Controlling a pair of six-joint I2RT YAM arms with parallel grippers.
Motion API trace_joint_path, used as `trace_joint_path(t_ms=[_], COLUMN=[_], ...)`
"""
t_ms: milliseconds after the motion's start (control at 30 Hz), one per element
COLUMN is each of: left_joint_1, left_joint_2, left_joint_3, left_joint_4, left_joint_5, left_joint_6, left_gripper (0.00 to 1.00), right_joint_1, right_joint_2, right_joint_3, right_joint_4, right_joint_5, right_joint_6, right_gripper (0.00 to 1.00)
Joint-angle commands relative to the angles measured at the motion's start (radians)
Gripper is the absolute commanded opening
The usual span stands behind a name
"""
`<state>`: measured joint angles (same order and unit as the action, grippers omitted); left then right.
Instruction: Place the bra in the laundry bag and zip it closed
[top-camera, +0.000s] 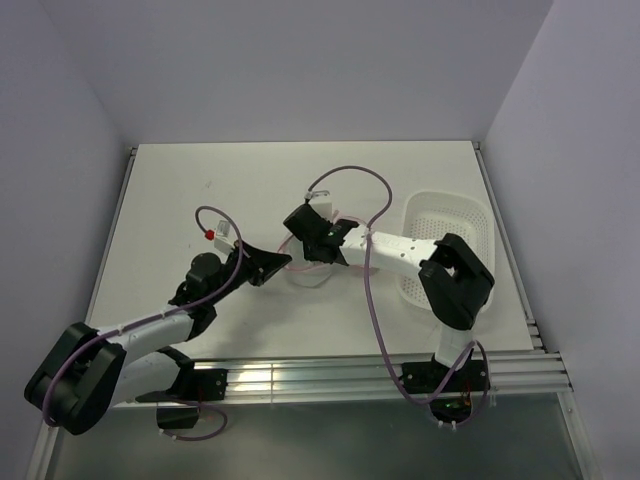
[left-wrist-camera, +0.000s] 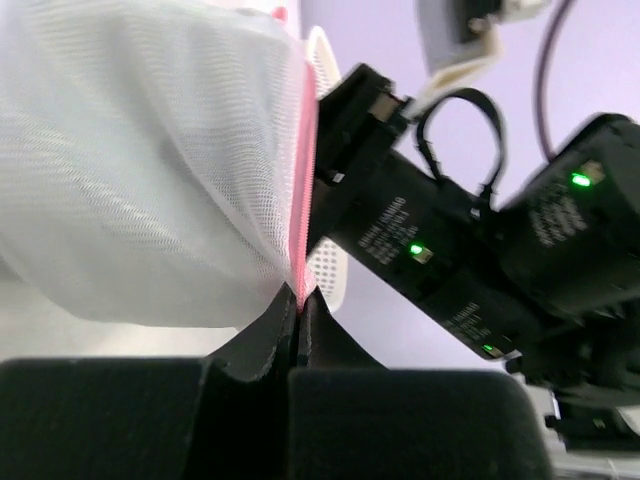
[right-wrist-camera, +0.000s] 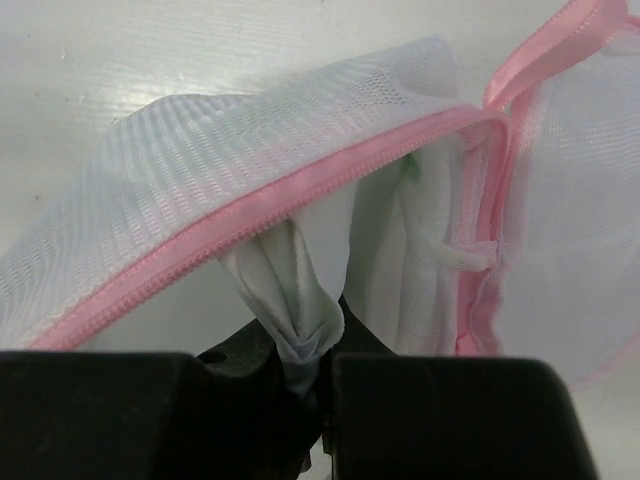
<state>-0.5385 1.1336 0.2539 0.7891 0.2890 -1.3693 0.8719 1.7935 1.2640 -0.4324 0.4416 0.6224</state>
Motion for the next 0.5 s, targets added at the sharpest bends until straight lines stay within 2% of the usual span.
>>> trace_joint_path(t_ms=[0, 67, 100, 133, 200, 333, 467], left_joint_1=[-0.023, -0.035, -0.049, -0.055, -0.066, -0.071, -0.071], left_joint_2=[-0.046, -0.06, -0.06, -0.058, -0.044, -0.014, -0.009], left_joint_3=[0.034, 0.06, 0.076, 0.102, 0.123, 0.148, 0.157], left_joint_4=[-0.097, -0.187, -0.288, -0.332, -0.425, -0.504, -0.574], left_joint_5=[-0.071, -0.123, -0.154, -0.166, -0.185, -0.212, -0.249], left_joint_6=[0.016, 0.045, 0.056, 0.067, 0.087, 0.095, 0.098], left_gripper=[0.0, 0.0, 0.0, 0.0, 0.0, 0.0, 0.0], right_joint_1=[0.018, 0.024, 0.032, 0.038, 0.042, 0.049, 0.05], right_joint_2=[0.003, -0.006, -0.014, -0.032, -0.046, -0.11, -0.157], right_joint_3=[0.066, 0.074, 0.075, 0.078, 0.089, 0.104, 0.127], right_joint_4=[-0.028, -0.035, -0.037, -0.043, -0.055, -0.072, -0.126], right_joint_5=[0.062, 0.031, 0.026, 0.028, 0.011, -0.05, -0.028], right_joint_6=[-0.042, -0.05, -0.053, -0.055, -0.059, -0.059, -0.046], right_gripper=[0.01, 0.14, 0.2, 0.32, 0.39, 0.54, 0.61])
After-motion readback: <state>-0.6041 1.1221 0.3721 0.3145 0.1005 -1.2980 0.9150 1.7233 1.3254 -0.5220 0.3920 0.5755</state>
